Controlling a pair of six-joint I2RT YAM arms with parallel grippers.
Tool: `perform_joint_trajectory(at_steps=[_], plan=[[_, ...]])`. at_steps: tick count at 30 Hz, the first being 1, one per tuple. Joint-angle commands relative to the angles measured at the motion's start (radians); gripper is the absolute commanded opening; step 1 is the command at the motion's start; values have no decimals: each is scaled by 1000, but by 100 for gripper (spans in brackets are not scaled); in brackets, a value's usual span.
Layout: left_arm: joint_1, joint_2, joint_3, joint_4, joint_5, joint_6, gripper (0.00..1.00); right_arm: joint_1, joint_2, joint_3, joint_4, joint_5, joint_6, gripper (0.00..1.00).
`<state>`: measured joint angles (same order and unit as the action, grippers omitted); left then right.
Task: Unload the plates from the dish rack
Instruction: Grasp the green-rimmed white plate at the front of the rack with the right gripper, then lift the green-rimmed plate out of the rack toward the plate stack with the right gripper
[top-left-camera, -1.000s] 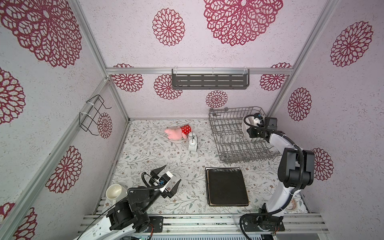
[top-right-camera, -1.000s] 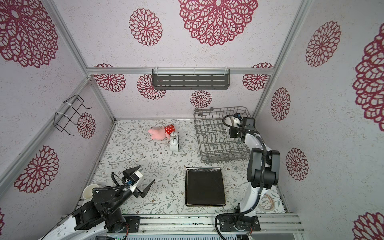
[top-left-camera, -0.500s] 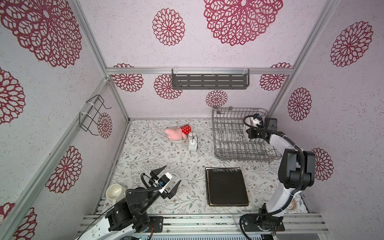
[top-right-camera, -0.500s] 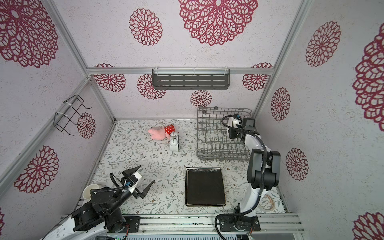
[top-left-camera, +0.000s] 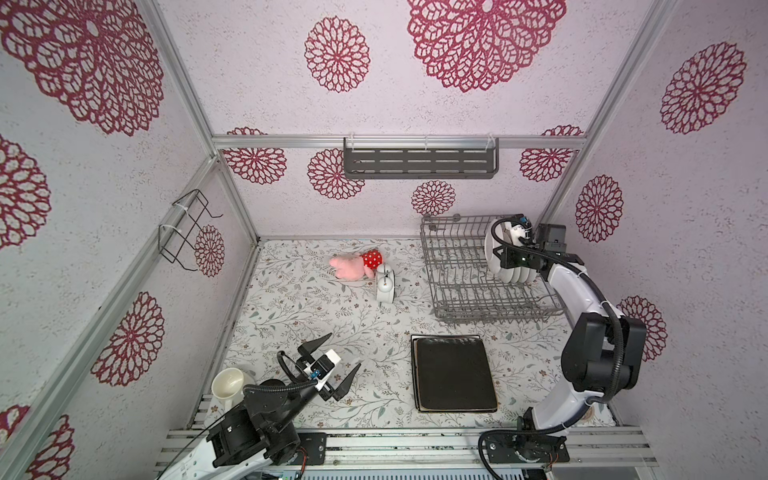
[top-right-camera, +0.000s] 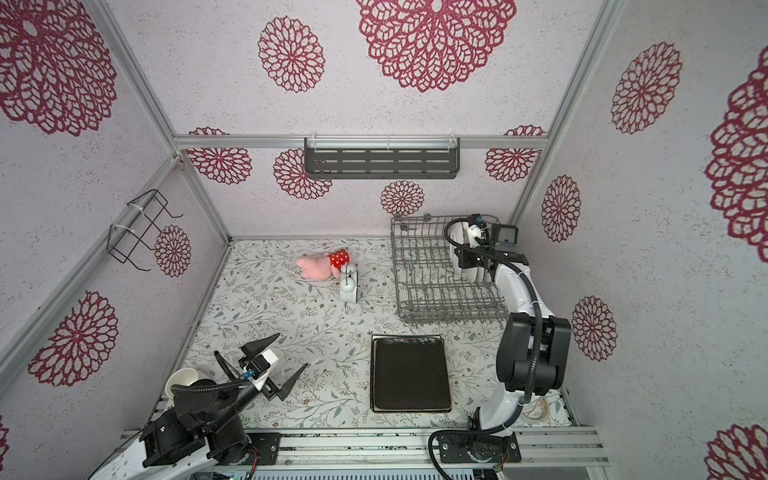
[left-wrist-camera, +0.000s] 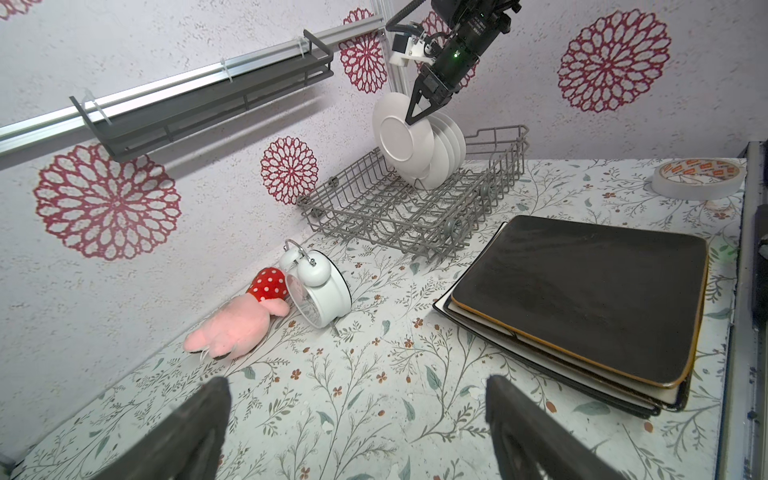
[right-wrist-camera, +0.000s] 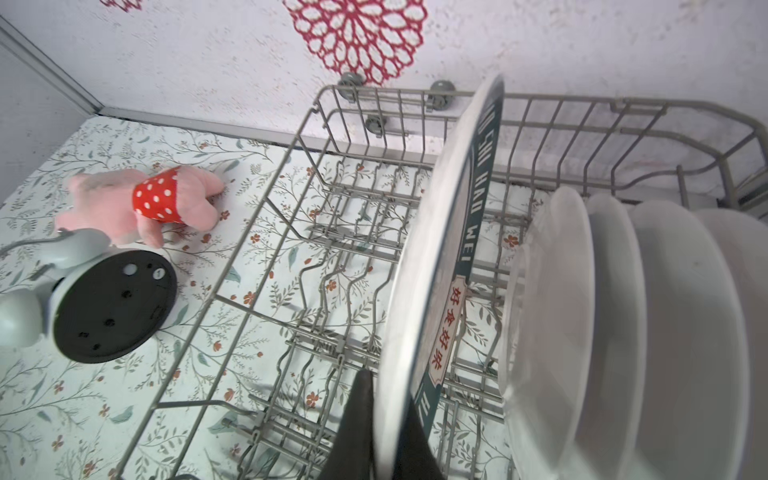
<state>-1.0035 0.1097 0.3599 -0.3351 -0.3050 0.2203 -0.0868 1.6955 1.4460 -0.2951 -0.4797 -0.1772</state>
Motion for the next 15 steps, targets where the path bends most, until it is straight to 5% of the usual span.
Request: perform_joint_trajectory(at_steps=[1, 15], plan=[[-7, -25, -13, -4, 15, 28, 97, 34, -98, 60, -35, -48, -51, 5], [-4, -79, -15, -8, 10, 33, 97, 360, -240, 229, -279, 158, -213, 4]])
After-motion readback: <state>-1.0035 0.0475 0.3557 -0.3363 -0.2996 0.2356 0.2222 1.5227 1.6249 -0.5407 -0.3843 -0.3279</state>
